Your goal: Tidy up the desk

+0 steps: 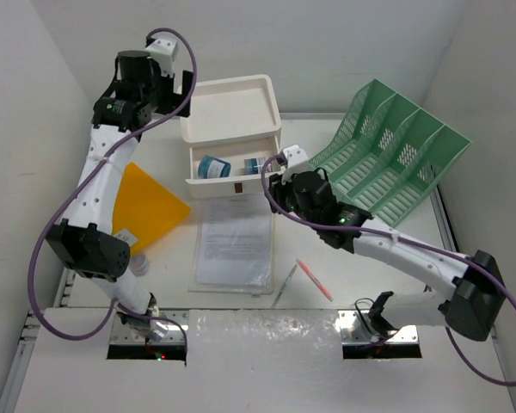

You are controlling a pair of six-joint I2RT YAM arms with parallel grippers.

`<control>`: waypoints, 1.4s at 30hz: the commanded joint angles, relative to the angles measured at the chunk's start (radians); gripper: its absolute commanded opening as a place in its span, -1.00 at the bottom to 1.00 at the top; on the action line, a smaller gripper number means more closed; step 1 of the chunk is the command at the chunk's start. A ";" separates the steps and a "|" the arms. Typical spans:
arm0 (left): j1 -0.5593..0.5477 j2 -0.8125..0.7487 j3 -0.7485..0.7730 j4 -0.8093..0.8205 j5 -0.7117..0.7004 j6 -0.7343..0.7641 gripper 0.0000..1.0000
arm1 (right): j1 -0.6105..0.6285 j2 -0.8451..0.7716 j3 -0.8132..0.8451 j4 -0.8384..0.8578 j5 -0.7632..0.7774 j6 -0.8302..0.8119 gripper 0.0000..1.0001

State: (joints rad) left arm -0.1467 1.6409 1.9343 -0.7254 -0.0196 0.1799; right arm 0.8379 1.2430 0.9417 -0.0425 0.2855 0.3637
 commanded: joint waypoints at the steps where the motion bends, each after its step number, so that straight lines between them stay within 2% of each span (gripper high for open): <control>1: -0.004 0.040 -0.041 0.115 0.001 -0.005 0.99 | 0.039 0.045 -0.044 0.237 0.145 0.021 -0.24; 6: 0.030 0.100 -0.067 0.184 -0.005 -0.011 0.99 | 0.121 0.168 -0.029 0.292 0.208 0.011 -0.18; 10: 0.032 0.138 -0.127 0.230 0.014 -0.019 0.99 | 0.138 0.243 -0.060 0.435 0.204 0.061 -0.13; 16: 0.048 0.137 -0.224 0.320 0.052 -0.023 0.92 | 0.138 0.372 0.058 0.415 0.210 0.043 -0.04; 22: 0.059 0.082 -0.345 0.420 0.116 -0.011 0.80 | 0.136 0.415 0.115 0.481 0.300 -0.020 -0.10; 26: 0.061 0.056 -0.399 0.484 0.156 -0.005 0.56 | 0.133 0.426 0.149 0.487 0.316 -0.057 -0.16; 31: 0.062 0.059 -0.414 0.492 0.207 -0.006 0.15 | 0.089 0.486 0.239 0.442 0.276 -0.025 -0.17; 32: 0.062 0.060 -0.414 0.492 0.214 -0.008 -0.01 | 0.081 0.498 0.252 0.434 0.267 -0.020 -0.17; 37: 0.067 0.073 -0.410 0.482 0.251 0.000 -0.42 | 0.044 0.520 0.263 0.466 0.276 -0.009 -0.20; 38: 0.068 0.076 -0.405 0.480 0.257 0.001 -0.59 | 0.044 0.520 0.263 0.474 0.285 -0.017 -0.21; 42: 0.084 0.114 -0.371 0.462 0.268 -0.002 -0.93 | 0.041 0.526 0.269 0.480 0.319 -0.035 -0.31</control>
State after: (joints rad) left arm -0.0765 1.7260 1.5375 -0.2142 0.1661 0.1524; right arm 0.9146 1.7653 1.1526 0.3069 0.5251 0.3523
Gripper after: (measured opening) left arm 0.330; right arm 0.357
